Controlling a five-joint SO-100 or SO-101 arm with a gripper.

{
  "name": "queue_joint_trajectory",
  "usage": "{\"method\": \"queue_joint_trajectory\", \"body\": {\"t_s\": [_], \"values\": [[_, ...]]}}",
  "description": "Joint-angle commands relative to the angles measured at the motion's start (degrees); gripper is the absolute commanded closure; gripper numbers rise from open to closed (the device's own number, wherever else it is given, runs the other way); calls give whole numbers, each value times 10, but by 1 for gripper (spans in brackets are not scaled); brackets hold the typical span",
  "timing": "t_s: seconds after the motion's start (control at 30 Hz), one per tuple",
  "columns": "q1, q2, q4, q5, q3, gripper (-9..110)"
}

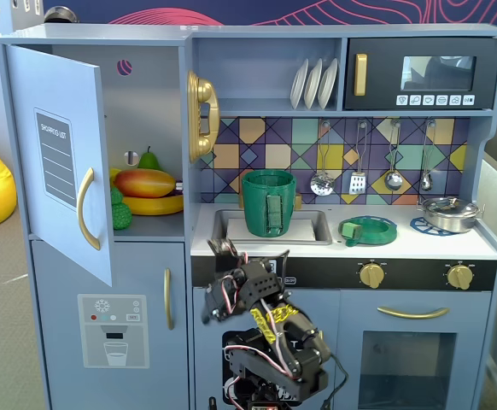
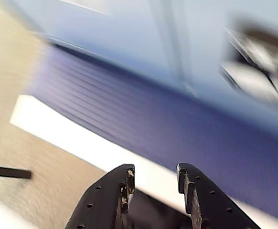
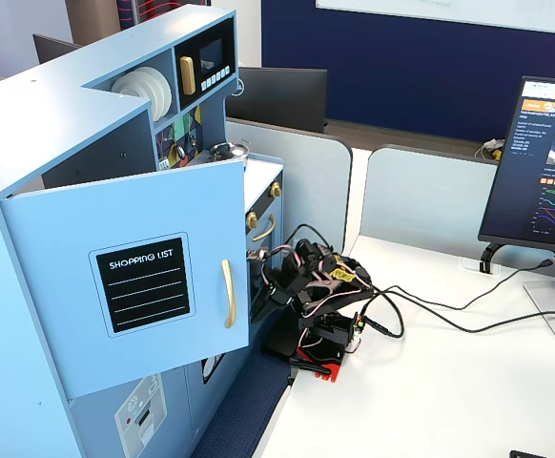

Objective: Close the left cabinet door

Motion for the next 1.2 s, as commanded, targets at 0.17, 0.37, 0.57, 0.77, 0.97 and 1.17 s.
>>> {"method": "queue_joint_trajectory", "body": {"t_s": [0.17, 0.37, 0.57, 0.77, 0.97, 1.17], "values": [[-185, -68, -76, -105, -233, 102], [-287, -139, -172, -166, -307, 102], [-398, -214, -299, -237, -346, 102], [-496, -290, -352, -283, -413, 102], [-532, -392, -404, -316, -488, 102], [-542, -490, -446, -316, -559, 102]]}}
